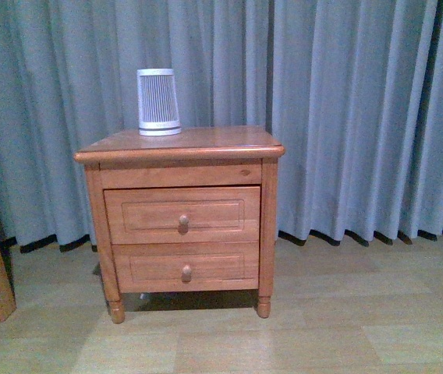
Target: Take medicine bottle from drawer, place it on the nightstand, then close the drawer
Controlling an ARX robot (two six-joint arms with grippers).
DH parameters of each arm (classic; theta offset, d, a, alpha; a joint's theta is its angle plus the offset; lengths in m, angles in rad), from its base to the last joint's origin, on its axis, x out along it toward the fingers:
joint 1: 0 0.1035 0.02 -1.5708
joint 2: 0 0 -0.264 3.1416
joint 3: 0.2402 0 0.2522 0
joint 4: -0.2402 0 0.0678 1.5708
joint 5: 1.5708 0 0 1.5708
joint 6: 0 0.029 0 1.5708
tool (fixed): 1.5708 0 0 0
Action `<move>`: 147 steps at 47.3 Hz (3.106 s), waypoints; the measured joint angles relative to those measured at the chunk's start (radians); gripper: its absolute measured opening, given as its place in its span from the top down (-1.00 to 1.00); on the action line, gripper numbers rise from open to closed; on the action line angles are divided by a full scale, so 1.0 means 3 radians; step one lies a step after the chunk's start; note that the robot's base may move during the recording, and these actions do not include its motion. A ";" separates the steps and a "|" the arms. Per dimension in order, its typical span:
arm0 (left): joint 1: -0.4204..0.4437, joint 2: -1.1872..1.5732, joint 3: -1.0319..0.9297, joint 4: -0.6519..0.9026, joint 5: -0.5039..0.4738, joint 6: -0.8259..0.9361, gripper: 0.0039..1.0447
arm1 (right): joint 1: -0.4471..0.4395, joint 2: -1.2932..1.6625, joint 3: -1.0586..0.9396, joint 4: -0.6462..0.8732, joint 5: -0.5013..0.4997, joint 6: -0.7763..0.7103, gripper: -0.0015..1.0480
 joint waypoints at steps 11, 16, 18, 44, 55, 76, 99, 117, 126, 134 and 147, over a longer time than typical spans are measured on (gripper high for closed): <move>0.0000 0.0000 0.0000 0.0000 0.0000 0.0000 -0.88 | 0.0000 0.0000 0.0000 0.0000 0.0001 0.0000 -0.87; 0.0000 0.0000 0.0000 0.0000 0.0000 0.0000 -0.88 | 0.0000 -0.0001 0.0000 0.0000 0.0001 0.0000 -0.87; 0.0000 0.0001 0.0000 0.0000 0.0003 0.0000 -0.88 | 0.0000 0.0000 0.0000 0.0000 0.0003 0.0000 -0.87; 0.0052 0.1461 0.0716 0.0640 0.0690 -0.0418 -0.88 | 0.0000 0.0000 0.0000 0.0000 0.0001 0.0000 -0.87; -0.0308 0.4000 0.1762 0.2393 0.0520 -0.0342 -0.88 | 0.0000 -0.0001 0.0000 0.0000 0.0001 0.0000 -0.87; -0.0712 0.6750 0.2797 0.3033 0.0081 -0.0308 -0.88 | 0.0000 -0.0001 0.0000 0.0000 0.0001 0.0000 -0.87; -0.0886 0.7905 0.4456 0.2071 -0.0095 -0.0228 -0.88 | 0.0000 -0.0001 0.0000 0.0000 0.0001 0.0000 -0.87; -0.0862 0.8171 0.4999 0.1822 -0.0113 -0.0142 -0.88 | 0.0000 -0.0001 0.0000 0.0000 0.0001 -0.0001 -0.87; -0.0880 0.8298 0.5100 0.1773 -0.0178 -0.0112 -0.88 | 0.0000 -0.0001 0.0000 0.0000 0.0001 0.0000 -0.87; -0.0910 0.8371 0.5178 0.1736 -0.0216 -0.0112 -0.88 | 0.0000 -0.0001 0.0000 0.0000 0.0001 -0.0001 -0.87; -0.0927 0.8471 0.5272 0.1718 -0.0272 -0.0117 -0.88 | 0.0000 -0.0001 0.0000 0.0000 0.0001 -0.0001 -0.87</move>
